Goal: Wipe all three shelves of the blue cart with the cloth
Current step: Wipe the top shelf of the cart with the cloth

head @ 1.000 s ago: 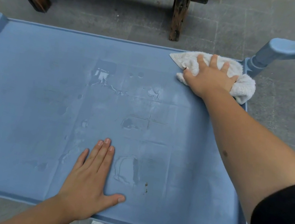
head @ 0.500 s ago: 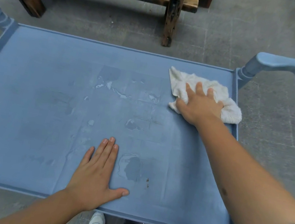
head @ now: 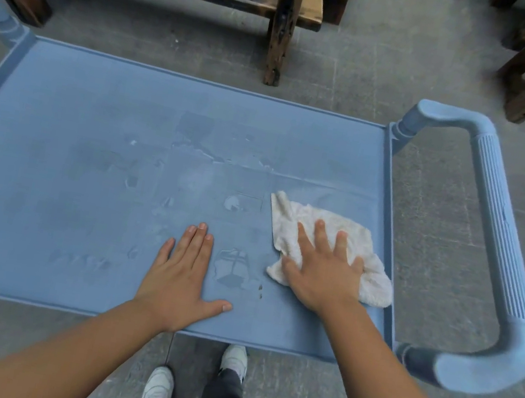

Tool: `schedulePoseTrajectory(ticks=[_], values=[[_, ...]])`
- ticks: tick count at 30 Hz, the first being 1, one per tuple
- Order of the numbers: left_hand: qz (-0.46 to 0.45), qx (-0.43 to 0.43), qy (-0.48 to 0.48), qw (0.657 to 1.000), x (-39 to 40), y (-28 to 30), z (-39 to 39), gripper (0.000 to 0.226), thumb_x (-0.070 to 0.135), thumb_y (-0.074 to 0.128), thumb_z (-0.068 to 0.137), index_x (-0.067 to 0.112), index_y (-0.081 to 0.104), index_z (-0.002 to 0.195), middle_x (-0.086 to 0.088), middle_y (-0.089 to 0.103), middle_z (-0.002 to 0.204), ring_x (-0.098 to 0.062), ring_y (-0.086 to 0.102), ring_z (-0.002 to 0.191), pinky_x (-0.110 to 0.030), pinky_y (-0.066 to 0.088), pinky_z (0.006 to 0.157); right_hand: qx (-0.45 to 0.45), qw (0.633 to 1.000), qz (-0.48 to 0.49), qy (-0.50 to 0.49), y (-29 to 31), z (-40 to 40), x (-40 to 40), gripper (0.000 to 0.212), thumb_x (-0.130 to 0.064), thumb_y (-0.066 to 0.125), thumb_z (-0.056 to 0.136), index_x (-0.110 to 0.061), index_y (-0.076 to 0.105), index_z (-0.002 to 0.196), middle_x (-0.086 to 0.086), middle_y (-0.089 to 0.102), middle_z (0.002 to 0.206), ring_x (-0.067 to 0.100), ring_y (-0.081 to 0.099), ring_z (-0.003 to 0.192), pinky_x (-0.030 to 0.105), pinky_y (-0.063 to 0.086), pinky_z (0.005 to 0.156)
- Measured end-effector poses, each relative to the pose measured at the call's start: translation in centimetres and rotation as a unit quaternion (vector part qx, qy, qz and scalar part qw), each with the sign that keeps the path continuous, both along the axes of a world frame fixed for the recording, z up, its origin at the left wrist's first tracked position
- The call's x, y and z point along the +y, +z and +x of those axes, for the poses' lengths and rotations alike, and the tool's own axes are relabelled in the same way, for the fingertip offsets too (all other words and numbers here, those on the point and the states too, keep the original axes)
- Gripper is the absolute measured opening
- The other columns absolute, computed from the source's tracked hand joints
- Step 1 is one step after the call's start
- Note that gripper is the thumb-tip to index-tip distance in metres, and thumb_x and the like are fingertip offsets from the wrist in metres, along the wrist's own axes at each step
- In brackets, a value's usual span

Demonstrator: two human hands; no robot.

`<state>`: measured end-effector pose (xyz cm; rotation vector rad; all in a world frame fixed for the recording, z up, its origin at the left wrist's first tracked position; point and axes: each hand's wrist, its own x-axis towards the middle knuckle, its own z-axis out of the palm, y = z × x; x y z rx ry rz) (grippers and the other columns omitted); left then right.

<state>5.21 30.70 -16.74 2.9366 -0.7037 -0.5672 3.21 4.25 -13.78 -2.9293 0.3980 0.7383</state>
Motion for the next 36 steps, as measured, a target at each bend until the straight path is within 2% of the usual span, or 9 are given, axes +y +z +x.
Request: schedulePoseTrajectory(ticks=[5,10,19,22,25,30,36], values=[[0.011,0.004,0.000,1.000,-0.2,0.4,-0.1,0.123,0.094,0.012,0.065,0.012,-0.020,0.150,-0.003,-0.037,0.152,-0.016,-0.038,0.137,-0.042,-0.013,0.117,0.024,1.000,0.019,0.000,0.6,-5.0,1.5,0.074,-0.068,0.016,0.083,-0.046,-0.010,0.149,-0.011,-0.020,0.161,0.034,-0.016,0.147,0.068,0.010,0.110],[0.022,0.016,-0.012,1.000,-0.3,0.7,-0.4,0.122,0.094,0.009,0.065,0.011,-0.021,0.150,-0.005,-0.035,0.153,-0.017,-0.036,0.139,-0.044,-0.010,0.118,0.037,0.999,0.019,0.016,1.0,-9.6,2.8,0.072,-0.068,0.010,0.085,-0.044,-0.013,0.149,-0.009,-0.024,0.160,0.034,-0.016,0.147,0.066,0.011,0.111],[0.000,0.035,-0.019,0.999,-0.1,1.2,-0.5,0.120,0.091,0.015,0.068,0.011,-0.021,0.150,-0.005,-0.034,0.154,-0.018,-0.030,0.143,-0.043,-0.011,0.118,0.020,0.999,0.025,-0.003,0.9,-10.6,3.1,0.080,-0.081,0.004,0.080,-0.045,-0.012,0.149,-0.014,-0.026,0.157,0.029,-0.020,0.147,0.062,0.004,0.113],[-0.051,0.057,-0.020,0.997,0.6,1.8,-0.4,0.113,0.086,0.018,0.075,0.011,-0.017,0.152,-0.005,-0.028,0.158,-0.014,-0.031,0.141,-0.036,-0.016,0.115,-0.005,1.000,0.022,0.003,1.0,-10.8,2.4,0.086,-0.088,0.006,0.074,-0.047,-0.008,0.148,-0.012,-0.014,0.162,0.027,-0.012,0.149,0.062,0.005,0.113],[-0.065,0.034,-0.043,0.996,1.9,2.5,-1.4,0.107,0.081,0.016,0.077,0.012,-0.013,0.153,-0.004,-0.026,0.159,-0.013,-0.032,0.141,-0.030,-0.020,0.113,-0.040,0.999,-0.020,0.022,1.3,-11.0,1.6,0.089,-0.092,0.004,0.070,-0.050,0.002,0.149,-0.009,0.000,0.164,0.026,-0.008,0.150,0.065,-0.001,0.110],[-0.037,0.020,-0.085,0.996,4.2,2.6,-3.9,0.108,0.083,0.015,0.077,0.012,-0.011,0.154,-0.006,-0.025,0.159,-0.016,-0.030,0.143,-0.032,-0.017,0.117,-0.018,0.999,-0.011,0.037,0.6,-11.2,1.2,0.090,-0.096,0.000,0.066,-0.054,-0.012,0.145,-0.007,-0.015,0.162,0.029,-0.020,0.147,0.069,0.003,0.110],[-0.025,0.016,-0.088,0.996,4.0,2.0,-4.2,0.118,0.085,0.030,0.073,0.008,-0.009,0.154,-0.008,-0.025,0.159,-0.018,-0.028,0.144,-0.032,-0.016,0.116,0.000,0.998,-0.017,0.066,0.1,-10.7,1.9,0.093,-0.092,-0.008,0.069,-0.045,-0.010,0.149,-0.014,-0.029,0.156,0.030,-0.026,0.145,0.071,0.002,0.109]])
